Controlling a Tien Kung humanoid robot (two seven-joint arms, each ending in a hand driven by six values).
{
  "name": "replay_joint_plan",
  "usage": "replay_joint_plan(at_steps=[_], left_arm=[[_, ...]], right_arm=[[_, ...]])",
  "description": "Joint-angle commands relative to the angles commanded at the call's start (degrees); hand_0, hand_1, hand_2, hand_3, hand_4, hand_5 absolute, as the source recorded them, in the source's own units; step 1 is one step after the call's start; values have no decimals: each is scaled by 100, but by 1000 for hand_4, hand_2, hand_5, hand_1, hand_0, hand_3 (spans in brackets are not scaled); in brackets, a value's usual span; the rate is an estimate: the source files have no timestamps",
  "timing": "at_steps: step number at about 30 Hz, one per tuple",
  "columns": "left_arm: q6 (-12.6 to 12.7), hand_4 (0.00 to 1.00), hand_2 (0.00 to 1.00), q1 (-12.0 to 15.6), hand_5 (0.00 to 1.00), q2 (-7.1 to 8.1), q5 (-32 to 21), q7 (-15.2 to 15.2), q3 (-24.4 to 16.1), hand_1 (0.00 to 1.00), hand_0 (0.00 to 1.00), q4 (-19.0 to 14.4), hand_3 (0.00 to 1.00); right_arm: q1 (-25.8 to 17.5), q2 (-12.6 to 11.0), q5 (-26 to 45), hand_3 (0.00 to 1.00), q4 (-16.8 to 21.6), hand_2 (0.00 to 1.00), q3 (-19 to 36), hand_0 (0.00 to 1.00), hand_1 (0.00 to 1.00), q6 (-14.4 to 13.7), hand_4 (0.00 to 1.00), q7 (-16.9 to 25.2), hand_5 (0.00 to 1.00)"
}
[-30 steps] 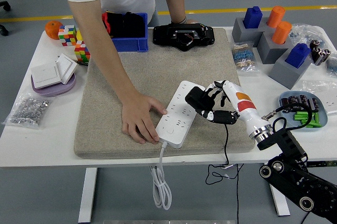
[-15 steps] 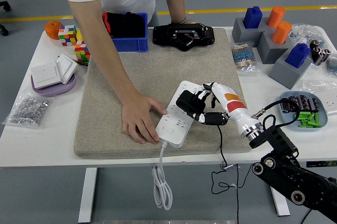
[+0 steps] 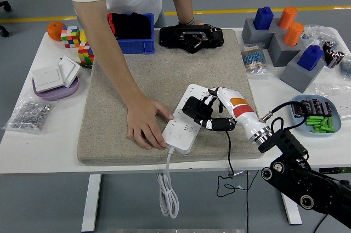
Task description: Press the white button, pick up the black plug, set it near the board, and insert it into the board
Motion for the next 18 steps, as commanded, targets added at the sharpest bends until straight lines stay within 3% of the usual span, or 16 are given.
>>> replay_joint_plan(at_steps=[18], left_arm=[[-1,665,587,5,259,2,-15,-2,43,665,705,0,676]], right_arm=[[-27,9,-96,418,-176,231,-45,219,201,-68,679,-6,2]])
